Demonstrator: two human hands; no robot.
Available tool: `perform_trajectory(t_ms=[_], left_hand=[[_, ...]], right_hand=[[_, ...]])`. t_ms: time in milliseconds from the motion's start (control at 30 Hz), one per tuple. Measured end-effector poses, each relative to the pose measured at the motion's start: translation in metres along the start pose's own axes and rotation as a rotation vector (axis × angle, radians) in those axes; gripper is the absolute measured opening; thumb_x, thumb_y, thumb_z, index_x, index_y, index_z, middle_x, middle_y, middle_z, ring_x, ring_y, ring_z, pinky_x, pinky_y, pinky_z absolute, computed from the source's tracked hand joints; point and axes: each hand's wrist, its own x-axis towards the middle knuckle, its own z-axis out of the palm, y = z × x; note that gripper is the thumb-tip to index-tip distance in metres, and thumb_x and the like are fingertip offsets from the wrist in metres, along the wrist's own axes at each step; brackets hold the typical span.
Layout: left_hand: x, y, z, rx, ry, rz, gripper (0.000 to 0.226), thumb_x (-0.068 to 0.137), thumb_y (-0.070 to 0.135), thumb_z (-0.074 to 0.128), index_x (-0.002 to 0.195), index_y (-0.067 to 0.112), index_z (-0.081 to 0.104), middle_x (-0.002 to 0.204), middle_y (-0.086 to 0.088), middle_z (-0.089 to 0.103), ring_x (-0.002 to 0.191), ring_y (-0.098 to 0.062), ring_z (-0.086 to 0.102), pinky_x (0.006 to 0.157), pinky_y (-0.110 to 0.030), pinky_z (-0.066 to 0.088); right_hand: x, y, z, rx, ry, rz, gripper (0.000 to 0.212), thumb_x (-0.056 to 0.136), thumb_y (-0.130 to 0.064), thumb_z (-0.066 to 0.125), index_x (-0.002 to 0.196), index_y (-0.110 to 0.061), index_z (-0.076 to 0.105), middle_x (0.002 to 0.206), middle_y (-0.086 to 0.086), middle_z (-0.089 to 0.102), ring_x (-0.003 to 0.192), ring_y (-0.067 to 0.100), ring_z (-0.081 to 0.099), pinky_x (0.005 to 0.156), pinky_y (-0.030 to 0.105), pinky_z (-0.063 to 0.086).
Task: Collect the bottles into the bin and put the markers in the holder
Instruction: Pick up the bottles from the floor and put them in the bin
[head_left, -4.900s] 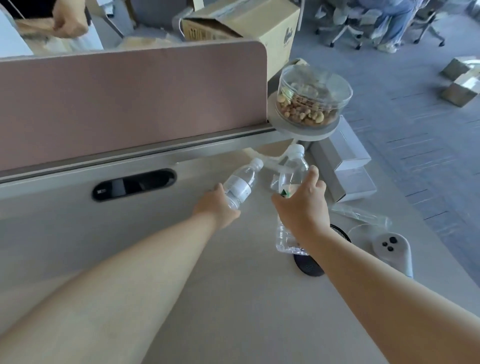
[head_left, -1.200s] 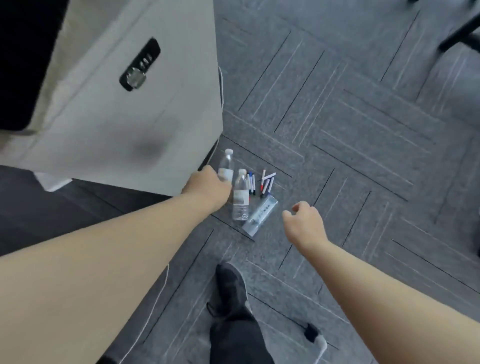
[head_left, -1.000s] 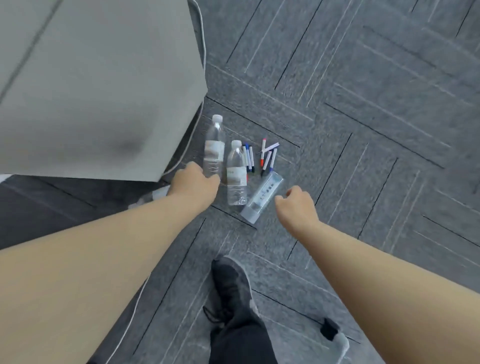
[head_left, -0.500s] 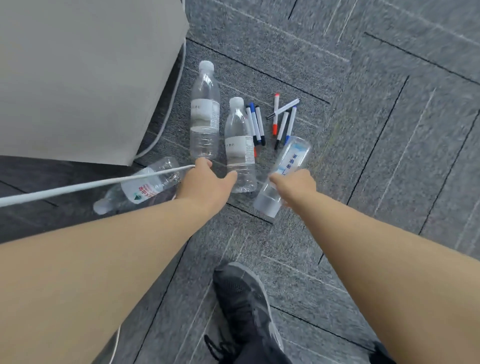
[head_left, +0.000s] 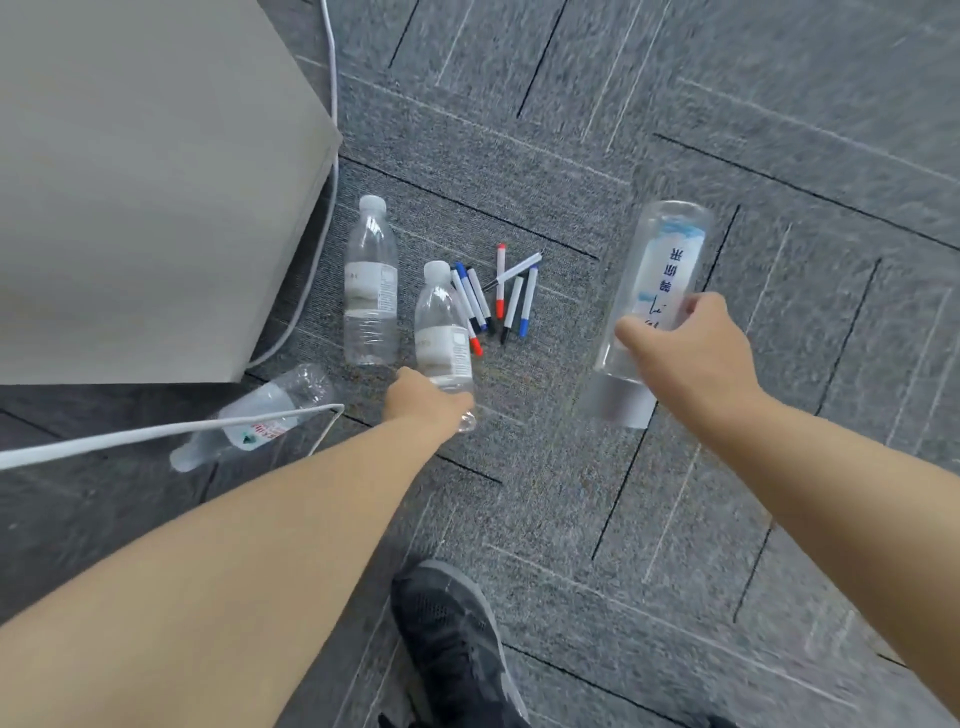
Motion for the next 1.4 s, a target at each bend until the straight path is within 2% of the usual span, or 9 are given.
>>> perform_trajectory(t_ms=[167, 333, 467, 600, 733, 1033, 1133, 1233, 1400], left_hand=[[-0.073, 0.011, -0.061, 0.055, 0.051, 0.108, 0.074, 0.077, 0.032, 0.075, 0.137, 0.007, 0.039, 0.119, -0.009, 0.062, 0.101, -0.027, 0.062, 0.077, -0.033, 0.05], [-0.17, 0.061, -0.157, -0.015, 0.105, 0.252, 0.061, 0.077, 0.033, 0.074, 0.128, 0.014, 0.046, 0.1, 0.002, 0.056, 0.088, -0.019, 0.055, 0.073, -0.027, 0.044], [-0.269, 0.111, -0.266, -0.085, 0.197, 0.475, 0.058, 0.076, 0.037, 0.074, 0.125, 0.018, 0.049, 0.1, 0.004, 0.059, 0.087, -0.02, 0.058, 0.078, -0.029, 0.05], [-0.374, 0.129, -0.398, -0.175, 0.366, 0.651, 0.057, 0.076, 0.037, 0.076, 0.125, 0.02, 0.05, 0.091, 0.005, 0.054, 0.086, -0.018, 0.054, 0.074, -0.026, 0.042], [-0.47, 0.093, -0.527, -0.291, 0.529, 0.726, 0.06, 0.076, 0.035, 0.074, 0.129, 0.019, 0.049, 0.111, -0.003, 0.063, 0.103, -0.026, 0.061, 0.079, -0.027, 0.042], [-0.658, -0.166, -0.769, -0.48, 0.938, 0.733, 0.064, 0.073, 0.037, 0.076, 0.129, 0.016, 0.051, 0.12, -0.003, 0.063, 0.11, -0.025, 0.059, 0.08, -0.027, 0.044], [-0.711, -0.301, -0.832, -0.505, 1.047, 0.624, 0.034, 0.07, 0.036, 0.077, 0.1, 0.022, 0.066, 0.107, -0.006, 0.067, 0.091, -0.021, 0.064, 0.068, -0.023, 0.044], [-0.764, -0.434, -0.874, -0.528, 1.163, 0.473, 0.019, 0.069, 0.03, 0.078, 0.078, 0.025, 0.062, 0.078, 0.001, 0.066, 0.064, -0.009, 0.057, 0.046, -0.012, 0.034], [-0.817, -0.63, -0.897, -0.624, 1.33, 0.154, 0.056, 0.067, 0.05, 0.073, 0.111, 0.019, 0.055, 0.099, 0.006, 0.064, 0.089, -0.016, 0.06, 0.073, -0.029, 0.047]], right_hand=[[-0.044, -0.041, -0.06, -0.021, 0.04, -0.044, 0.048, 0.083, -0.031, 0.063, 0.123, -0.012, 0.044, 0.101, 0.0, 0.051, 0.089, 0.021, 0.049, 0.074, 0.028, 0.035], [-0.109, -0.127, -0.139, -0.009, 0.059, -0.155, 0.048, 0.083, -0.028, 0.062, 0.125, -0.014, 0.044, 0.103, 0.0, 0.056, 0.091, 0.02, 0.054, 0.075, 0.03, 0.04], [-0.176, -0.229, -0.208, 0.024, 0.128, -0.287, 0.048, 0.083, -0.027, 0.062, 0.126, -0.012, 0.044, 0.102, -0.001, 0.054, 0.089, 0.019, 0.053, 0.074, 0.029, 0.039], [-0.269, -0.336, -0.261, 0.073, 0.18, -0.46, 0.039, 0.083, -0.026, 0.063, 0.115, -0.014, 0.044, 0.102, 0.0, 0.056, 0.089, 0.02, 0.055, 0.075, 0.032, 0.044], [-0.387, -0.429, -0.284, 0.109, 0.25, -0.624, 0.032, 0.082, -0.027, 0.062, 0.105, -0.019, 0.04, 0.102, 0.002, 0.059, 0.091, 0.023, 0.057, 0.077, 0.035, 0.047], [-0.709, -0.589, -0.19, 0.175, 0.185, -0.948, 0.044, 0.082, -0.028, 0.062, 0.118, -0.01, 0.048, 0.093, 0.005, 0.054, 0.081, 0.024, 0.049, 0.066, 0.027, 0.035], [-0.83, -0.63, -0.128, 0.163, 0.026, -1.068, 0.042, 0.082, -0.03, 0.063, 0.116, -0.01, 0.05, 0.096, 0.007, 0.059, 0.082, 0.024, 0.053, 0.059, 0.027, 0.038], [-0.944, -0.656, -0.061, 0.134, -0.119, -1.203, 0.028, 0.079, -0.032, 0.063, 0.094, -0.008, 0.059, 0.093, 0.011, 0.068, 0.084, 0.029, 0.061, 0.064, 0.03, 0.045], [-1.097, -0.661, 0.062, -0.053, -0.421, -1.407, 0.034, 0.081, -0.032, 0.062, 0.101, -0.012, 0.043, 0.089, 0.003, 0.053, 0.078, 0.02, 0.052, 0.051, 0.025, 0.032]])
